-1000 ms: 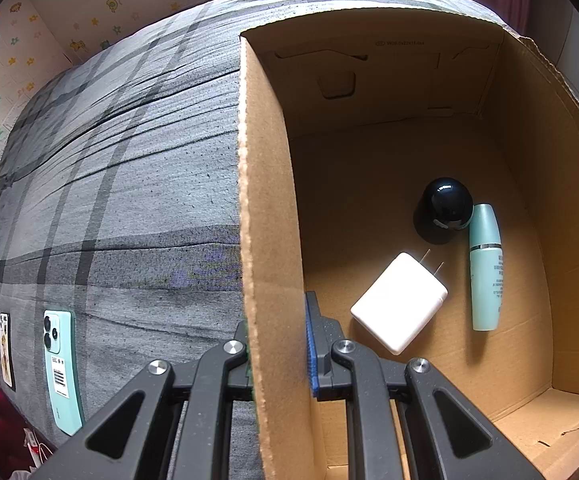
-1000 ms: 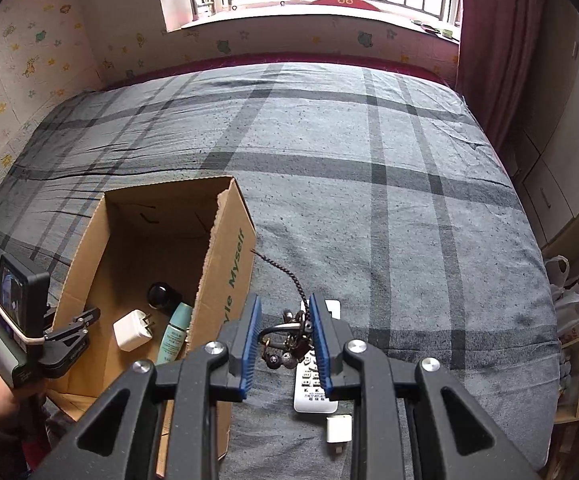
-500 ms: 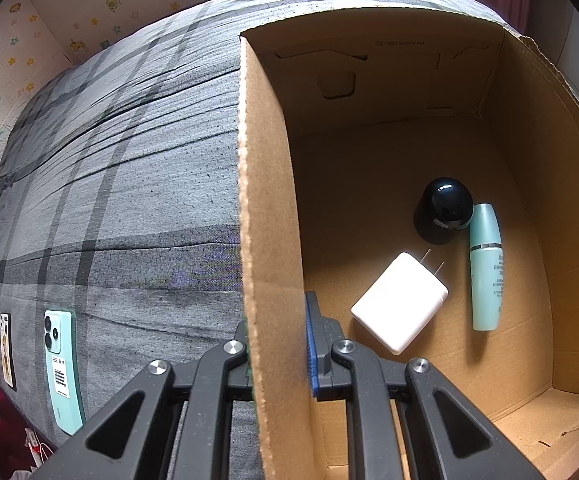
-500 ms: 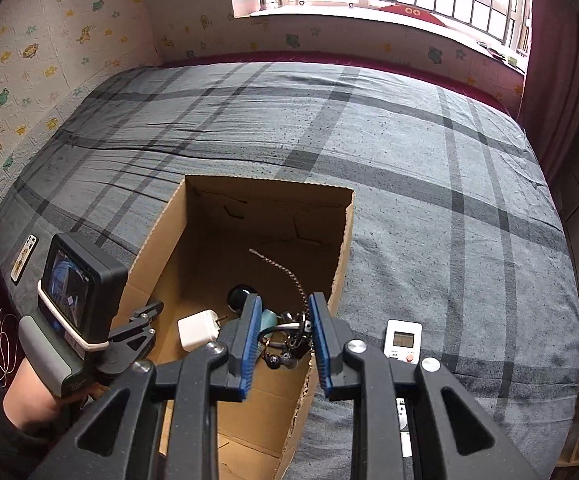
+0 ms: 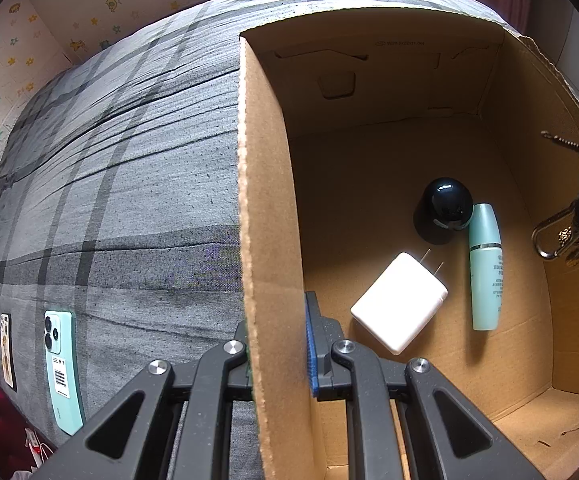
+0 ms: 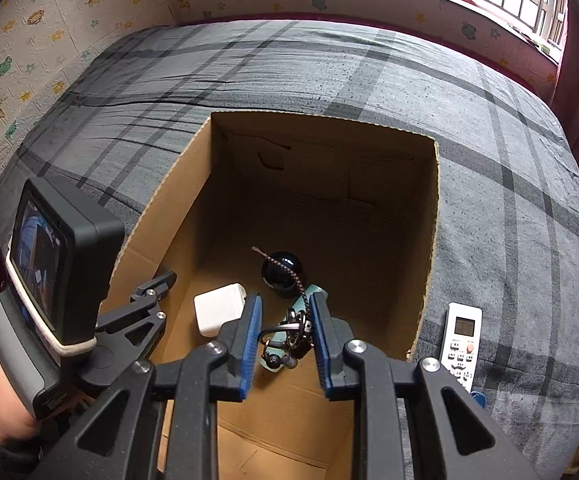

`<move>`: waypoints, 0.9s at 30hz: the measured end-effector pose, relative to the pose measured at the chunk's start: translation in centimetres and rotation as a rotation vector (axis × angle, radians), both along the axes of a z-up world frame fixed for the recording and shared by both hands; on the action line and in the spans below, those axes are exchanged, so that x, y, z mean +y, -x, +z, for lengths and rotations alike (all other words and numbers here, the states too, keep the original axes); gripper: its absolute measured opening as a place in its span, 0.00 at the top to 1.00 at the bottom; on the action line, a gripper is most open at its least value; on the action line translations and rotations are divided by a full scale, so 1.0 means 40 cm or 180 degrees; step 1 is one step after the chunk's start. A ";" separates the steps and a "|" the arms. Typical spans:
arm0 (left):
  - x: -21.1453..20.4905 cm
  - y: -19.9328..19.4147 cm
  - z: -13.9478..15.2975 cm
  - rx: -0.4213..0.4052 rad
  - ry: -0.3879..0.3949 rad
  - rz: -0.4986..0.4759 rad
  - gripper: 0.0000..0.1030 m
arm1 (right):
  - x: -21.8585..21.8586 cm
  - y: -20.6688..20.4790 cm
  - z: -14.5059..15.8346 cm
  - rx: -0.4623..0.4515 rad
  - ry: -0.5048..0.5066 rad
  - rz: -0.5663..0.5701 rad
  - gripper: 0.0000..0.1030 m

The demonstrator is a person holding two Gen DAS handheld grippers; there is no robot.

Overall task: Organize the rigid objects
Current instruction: 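Lift the keyring with the right gripper and carry it into the box, then lower the keyring into the box and open the right gripper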

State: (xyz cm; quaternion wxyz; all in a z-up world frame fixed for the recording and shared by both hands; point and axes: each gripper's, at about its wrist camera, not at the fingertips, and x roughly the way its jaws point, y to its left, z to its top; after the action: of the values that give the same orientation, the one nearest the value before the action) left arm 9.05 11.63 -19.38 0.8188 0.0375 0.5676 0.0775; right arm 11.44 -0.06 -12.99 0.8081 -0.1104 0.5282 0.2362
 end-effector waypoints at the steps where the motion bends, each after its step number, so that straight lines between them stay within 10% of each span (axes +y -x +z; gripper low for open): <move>1: 0.000 0.000 0.000 -0.0001 0.0000 0.0000 0.86 | 0.005 0.000 -0.013 0.0023 0.0007 0.0006 0.76; 27: -0.002 -0.003 -0.002 0.0021 -0.0017 -0.0002 0.86 | 0.056 -0.015 -0.141 0.0217 0.0225 -0.0005 0.74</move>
State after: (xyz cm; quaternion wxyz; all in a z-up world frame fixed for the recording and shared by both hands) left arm 9.19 11.57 -19.46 0.8168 0.0401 0.5701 0.0787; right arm 12.06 2.17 -18.62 0.7853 -0.1303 0.5636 0.2205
